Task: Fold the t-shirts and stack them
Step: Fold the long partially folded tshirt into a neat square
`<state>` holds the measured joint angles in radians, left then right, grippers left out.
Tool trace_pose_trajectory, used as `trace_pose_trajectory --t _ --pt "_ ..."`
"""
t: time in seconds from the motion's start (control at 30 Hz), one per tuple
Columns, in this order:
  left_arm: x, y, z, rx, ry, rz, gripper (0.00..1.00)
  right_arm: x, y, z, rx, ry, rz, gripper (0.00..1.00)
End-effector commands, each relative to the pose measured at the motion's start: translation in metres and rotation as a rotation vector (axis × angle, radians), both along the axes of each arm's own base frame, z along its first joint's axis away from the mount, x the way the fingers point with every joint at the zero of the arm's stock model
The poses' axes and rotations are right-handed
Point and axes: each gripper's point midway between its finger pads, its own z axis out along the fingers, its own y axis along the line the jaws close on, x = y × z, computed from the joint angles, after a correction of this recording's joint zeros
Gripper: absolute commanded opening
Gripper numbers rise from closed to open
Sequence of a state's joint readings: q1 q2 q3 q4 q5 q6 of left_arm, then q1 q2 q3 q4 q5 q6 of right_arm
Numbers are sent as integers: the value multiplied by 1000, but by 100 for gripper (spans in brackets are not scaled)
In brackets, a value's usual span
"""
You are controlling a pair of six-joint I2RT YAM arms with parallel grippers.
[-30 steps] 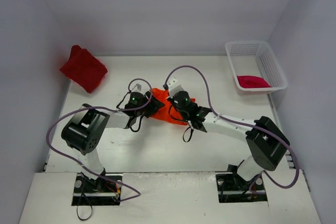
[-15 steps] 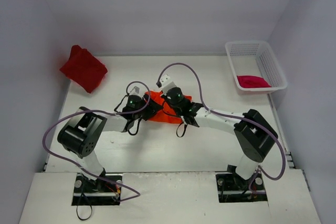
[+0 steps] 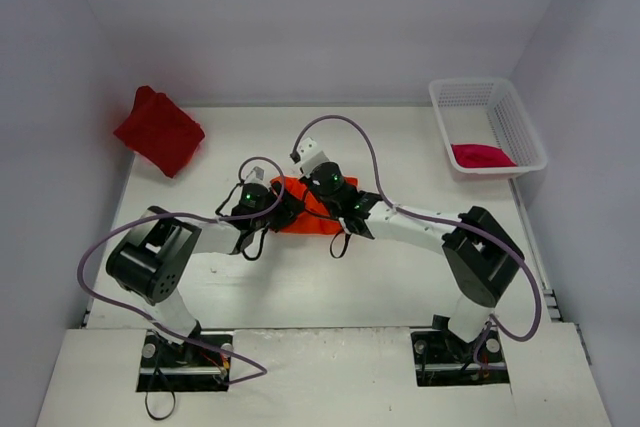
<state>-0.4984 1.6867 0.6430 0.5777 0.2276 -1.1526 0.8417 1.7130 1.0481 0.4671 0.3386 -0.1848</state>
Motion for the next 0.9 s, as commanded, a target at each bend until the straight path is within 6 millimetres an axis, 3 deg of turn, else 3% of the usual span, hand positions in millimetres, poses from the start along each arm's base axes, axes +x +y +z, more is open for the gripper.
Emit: trace_pose_trajectory --t 0.0,0.67,0.87 --pt "-5 6 -1 33 8 5 50 10 23 54 112 -113 17 0" --pt "-9 24 2 62 4 26 50 3 56 31 104 -82 66 0" --pt "-9 24 4 58 -1 23 50 2 57 35 105 -90 63 0"
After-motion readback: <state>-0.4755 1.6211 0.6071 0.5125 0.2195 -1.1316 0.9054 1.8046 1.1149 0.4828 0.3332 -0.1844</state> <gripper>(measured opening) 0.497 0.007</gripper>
